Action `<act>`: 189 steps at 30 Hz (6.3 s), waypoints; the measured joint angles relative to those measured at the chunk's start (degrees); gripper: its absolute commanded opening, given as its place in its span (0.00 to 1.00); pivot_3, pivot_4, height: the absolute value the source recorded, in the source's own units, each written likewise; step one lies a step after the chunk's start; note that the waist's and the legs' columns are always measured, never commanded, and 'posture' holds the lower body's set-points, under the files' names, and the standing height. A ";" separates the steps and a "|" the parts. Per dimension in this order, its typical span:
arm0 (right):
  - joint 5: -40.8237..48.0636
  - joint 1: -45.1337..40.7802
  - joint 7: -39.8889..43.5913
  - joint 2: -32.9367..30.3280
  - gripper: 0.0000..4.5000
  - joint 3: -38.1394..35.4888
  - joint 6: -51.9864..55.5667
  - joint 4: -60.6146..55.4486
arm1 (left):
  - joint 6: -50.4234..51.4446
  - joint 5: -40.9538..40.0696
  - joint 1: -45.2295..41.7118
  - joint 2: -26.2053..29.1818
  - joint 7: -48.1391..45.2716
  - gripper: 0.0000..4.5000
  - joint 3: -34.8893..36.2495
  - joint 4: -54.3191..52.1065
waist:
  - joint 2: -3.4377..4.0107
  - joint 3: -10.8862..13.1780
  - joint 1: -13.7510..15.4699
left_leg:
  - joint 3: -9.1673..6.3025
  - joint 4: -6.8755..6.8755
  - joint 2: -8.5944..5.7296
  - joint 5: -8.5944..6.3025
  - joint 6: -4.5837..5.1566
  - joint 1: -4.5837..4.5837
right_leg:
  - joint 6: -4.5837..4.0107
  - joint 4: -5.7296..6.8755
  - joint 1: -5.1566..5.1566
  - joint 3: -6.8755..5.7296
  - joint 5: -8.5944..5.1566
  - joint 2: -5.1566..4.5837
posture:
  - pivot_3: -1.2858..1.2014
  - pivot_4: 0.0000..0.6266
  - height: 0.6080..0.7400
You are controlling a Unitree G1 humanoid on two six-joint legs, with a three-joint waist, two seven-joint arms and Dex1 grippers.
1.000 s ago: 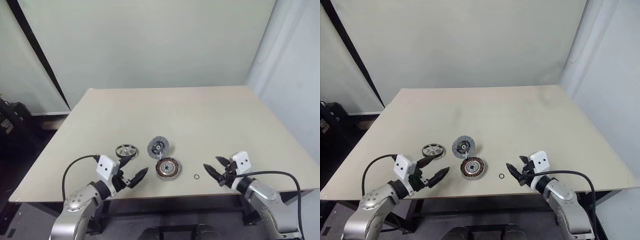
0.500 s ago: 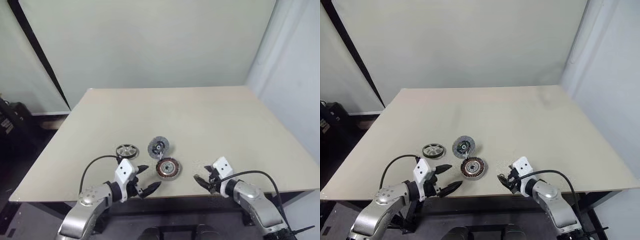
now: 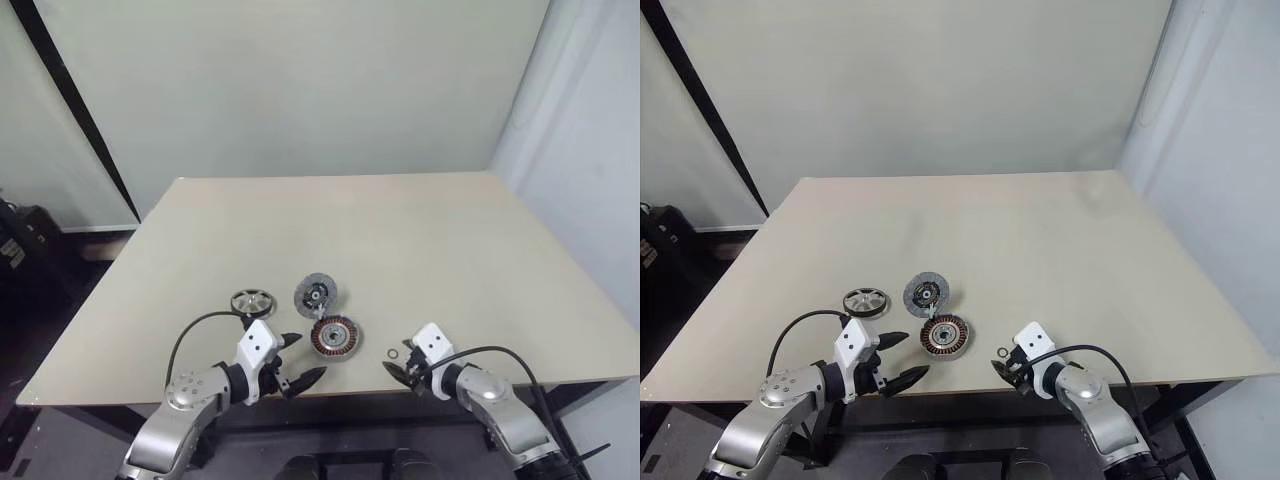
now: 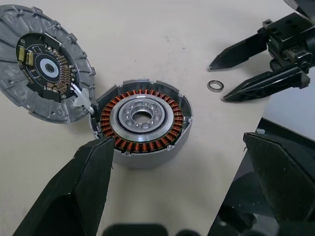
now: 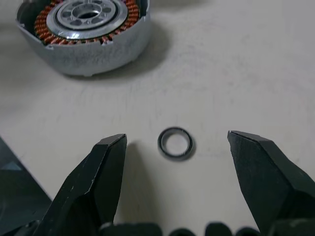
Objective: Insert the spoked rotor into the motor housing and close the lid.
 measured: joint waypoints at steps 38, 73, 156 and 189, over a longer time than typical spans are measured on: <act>1.54 -15.19 4.03 7.78 0.16 5.18 7.29 0.06 | -1.94 -2.16 5.37 0.87 0.33 1.00 8.50 2.94 | -0.05 -0.02 -0.04 | 0.40 0.02 0.40 0.00 0.00 0.11 | -0.01 0.03 -0.10 -0.06 0.01 0.10 | 0.52 0.00 1.00; -2.84 -20.44 2.17 14.63 0.16 8.79 6.38 14.33 | -2.47 -1.83 6.20 0.34 1.23 1.00 7.56 1.13 | -0.08 -0.05 -0.05 | 0.44 -0.05 0.48 0.01 0.01 0.15 | -0.05 0.15 -0.10 0.02 0.05 0.29 | 0.52 0.00 1.00; -3.07 -21.50 2.26 14.70 0.05 5.40 5.29 12.41 | -1.93 -3.48 5.78 -2.72 3.66 1.00 8.23 1.15 | -0.08 -0.08 -0.05 | 0.55 0.01 0.56 0.01 0.01 0.20 | -0.06 0.23 -0.09 0.07 0.06 0.32 | 0.52 0.00 1.00; -0.41 -11.11 0.42 8.97 0.51 3.39 10.11 -5.77 | 15.84 -20.90 -23.75 -21.12 41.18 0.86 36.76 32.74 | -0.49 -0.17 -0.01 | 0.22 0.32 0.40 0.04 0.05 0.16 | -0.03 0.14 0.25 0.03 0.29 0.46 | 0.52 0.00 1.00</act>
